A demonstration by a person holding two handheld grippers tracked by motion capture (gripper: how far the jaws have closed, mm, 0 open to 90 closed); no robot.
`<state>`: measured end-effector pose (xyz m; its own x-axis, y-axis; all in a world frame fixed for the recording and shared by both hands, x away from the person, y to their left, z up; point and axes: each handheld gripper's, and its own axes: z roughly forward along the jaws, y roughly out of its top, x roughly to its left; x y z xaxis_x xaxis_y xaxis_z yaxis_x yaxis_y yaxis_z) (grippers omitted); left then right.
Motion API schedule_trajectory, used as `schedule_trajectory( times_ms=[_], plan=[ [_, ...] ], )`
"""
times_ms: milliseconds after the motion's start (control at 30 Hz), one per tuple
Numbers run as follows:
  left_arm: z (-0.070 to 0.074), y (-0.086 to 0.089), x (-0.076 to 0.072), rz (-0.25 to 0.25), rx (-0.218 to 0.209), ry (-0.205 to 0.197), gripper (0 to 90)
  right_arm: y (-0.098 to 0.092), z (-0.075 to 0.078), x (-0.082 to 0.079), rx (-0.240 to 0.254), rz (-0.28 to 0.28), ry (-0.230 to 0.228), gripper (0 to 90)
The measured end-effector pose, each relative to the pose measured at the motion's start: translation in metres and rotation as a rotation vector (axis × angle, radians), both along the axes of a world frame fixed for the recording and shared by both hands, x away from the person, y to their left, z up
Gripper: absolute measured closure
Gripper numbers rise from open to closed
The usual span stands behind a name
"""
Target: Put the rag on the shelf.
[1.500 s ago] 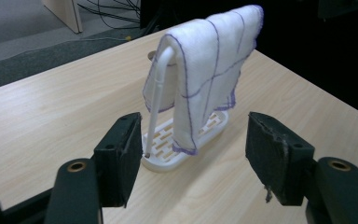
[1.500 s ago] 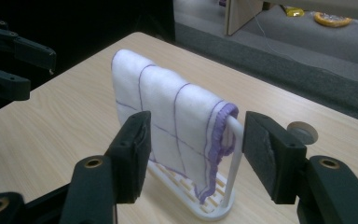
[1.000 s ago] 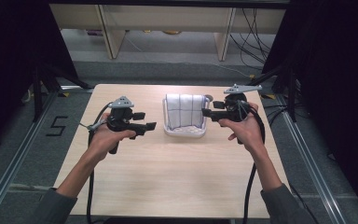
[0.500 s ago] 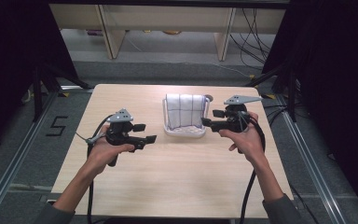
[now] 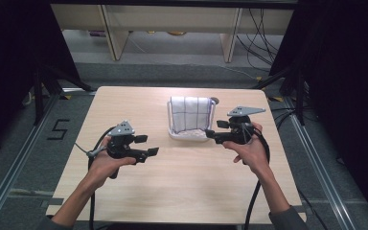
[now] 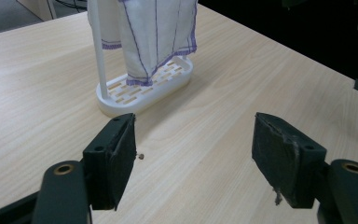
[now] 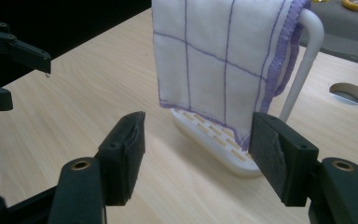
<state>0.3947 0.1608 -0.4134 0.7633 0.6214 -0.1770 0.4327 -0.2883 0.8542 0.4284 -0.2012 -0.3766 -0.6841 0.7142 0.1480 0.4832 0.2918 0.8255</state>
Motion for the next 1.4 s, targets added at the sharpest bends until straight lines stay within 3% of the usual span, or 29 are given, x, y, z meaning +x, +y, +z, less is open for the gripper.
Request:
schedule_trajectory(
  times_ms=[33,67,100,233,267,333,367,400,600,633,700,733,833,1100,1200,1233,1267,1367,1400],
  plan=[
    [-0.002,0.0,-0.001,-0.003,-0.004,-0.001,30.2,0.0,-0.001,-0.002,0.004,0.002,0.006,36.8],
    [-0.005,0.0,-0.003,0.002,-0.002,-0.004,30.1,-0.001,-0.003,-0.001,0.005,0.012,-0.017,36.7],
    [-0.007,0.0,-0.003,0.001,0.002,-0.004,30.0,-0.002,-0.004,-0.004,0.007,0.0,0.004,36.4],
    [-0.016,0.001,-0.008,-0.001,0.015,0.004,29.5,-0.002,-0.01,-0.009,0.033,-0.004,0.017,36.0],
    [-0.018,0.001,-0.008,-0.002,0.02,0.008,29.5,-0.004,-0.011,-0.007,0.022,0.013,-0.005,35.8],
    [-0.022,0.001,-0.01,-0.002,0.015,0.006,29.3,-0.004,-0.012,-0.011,0.025,0.0,0.015,34.7],
    [-0.023,0.001,-0.011,-0.003,0.019,0.005,29.2,-0.004,-0.014,-0.011,0.021,0.006,-0.014,34.5],
    [-0.025,0.002,-0.013,-0.005,0.022,0.012,29.1,-0.003,-0.015,-0.013,0.028,0.001,0.004,34.5],
    [-0.033,0.0,-0.02,-0.015,0.023,0.005,27.3,0.0,-0.022,-0.02,0.027,0.013,-0.003,34.1],
    [-0.034,0.0,-0.021,0.002,0.023,-0.002,27.3,0.0,-0.024,-0.022,0.032,0.027,0.004,33.7],
    [-0.039,0.0,-0.023,0.024,0.035,-0.016,27.3,0.002,-0.027,-0.024,0.019,0.033,0.014,33.1],
    [-0.041,0.0,-0.025,0.033,0.039,-0.021,27.3,0.001,-0.03,-0.025,-0.001,0.042,-0.002,33.5],
    [-0.047,0.001,-0.033,0.032,0.035,-0.013,27.3,0.004,-0.037,-0.031,-0.022,0.047,0.024,33.7],
    [-0.054,0.009,-0.051,0.043,0.031,-0.021,26.0,0.007,-0.051,-0.04,-0.038,0.056,0.036,33.6],
    [-0.057,0.01,-0.057,0.046,0.046,-0.034,26.0,0.008,-0.055,-0.043,-0.054,0.075,0.017,33.3],
    [-0.059,0.01,-0.058,0.046,0.051,-0.036,26.0,0.01,-0.055,-0.047,-0.05,0.052,0.05,33.4],
    [-0.06,0.01,-0.06,0.048,0.062,-0.031,26.0,0.009,-0.055,-0.047,-0.07,0.074,0.029,33.6],
    [-0.067,0.008,-0.064,0.043,0.051,-0.019,25.9,0.01,-0.057,-0.051,-0.083,0.073,0.031,33.6],
    [-0.068,0.008,-0.065,0.034,0.072,-0.017,25.8,0.012,-0.058,-0.053,-0.07,0.064,0.046,33.6]
  ],
)
